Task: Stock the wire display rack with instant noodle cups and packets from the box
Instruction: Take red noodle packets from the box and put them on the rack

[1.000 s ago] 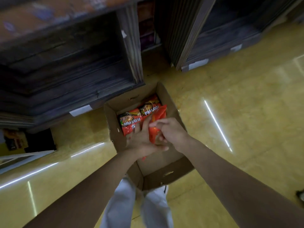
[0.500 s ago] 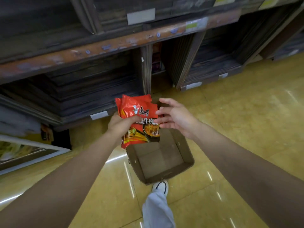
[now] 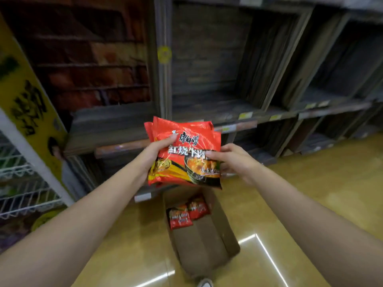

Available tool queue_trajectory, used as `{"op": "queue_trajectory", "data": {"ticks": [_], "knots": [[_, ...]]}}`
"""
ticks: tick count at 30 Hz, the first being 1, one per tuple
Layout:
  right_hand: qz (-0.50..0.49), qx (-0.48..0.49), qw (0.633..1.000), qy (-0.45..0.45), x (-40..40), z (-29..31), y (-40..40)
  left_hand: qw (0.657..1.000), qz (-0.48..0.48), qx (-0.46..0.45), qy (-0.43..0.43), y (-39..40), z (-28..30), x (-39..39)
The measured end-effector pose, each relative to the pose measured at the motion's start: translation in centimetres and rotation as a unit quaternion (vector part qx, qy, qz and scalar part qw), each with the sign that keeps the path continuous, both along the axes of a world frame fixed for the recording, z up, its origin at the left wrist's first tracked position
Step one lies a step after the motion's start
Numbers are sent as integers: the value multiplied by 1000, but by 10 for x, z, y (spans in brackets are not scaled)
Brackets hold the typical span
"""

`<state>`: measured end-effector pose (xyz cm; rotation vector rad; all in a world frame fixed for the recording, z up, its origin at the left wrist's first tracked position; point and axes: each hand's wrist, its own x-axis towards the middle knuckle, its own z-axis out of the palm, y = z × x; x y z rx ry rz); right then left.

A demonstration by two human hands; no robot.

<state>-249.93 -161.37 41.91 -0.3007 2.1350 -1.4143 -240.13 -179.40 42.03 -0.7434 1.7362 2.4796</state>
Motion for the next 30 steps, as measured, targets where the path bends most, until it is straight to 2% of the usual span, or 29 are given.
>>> {"op": "queue_trajectory", "data": {"ticks": [5, 8, 14, 18, 23, 26, 30], "knots": [[7, -44, 996, 74, 38, 96, 17, 996, 3, 11, 89, 9, 93, 36], [-14, -76, 990, 119, 48, 151, 35, 993, -2, 5, 115, 16, 148, 48], [-18, -143, 975, 168, 47, 248, 59, 988, 2, -97, 121, 38, 229, 60], [13, -158, 971, 178, 39, 289, 83, 972, 51, -156, 166, 54, 252, 64], [-28, -228, 957, 179, 25, 308, 120, 957, 130, -145, 217, 85, 255, 67], [-46, -260, 951, 162, 13, 311, 137, 951, 172, -133, 218, 102, 251, 72], [-46, -282, 949, 134, 2, 308, 150, 946, 183, -171, 204, 113, 248, 77]]}}
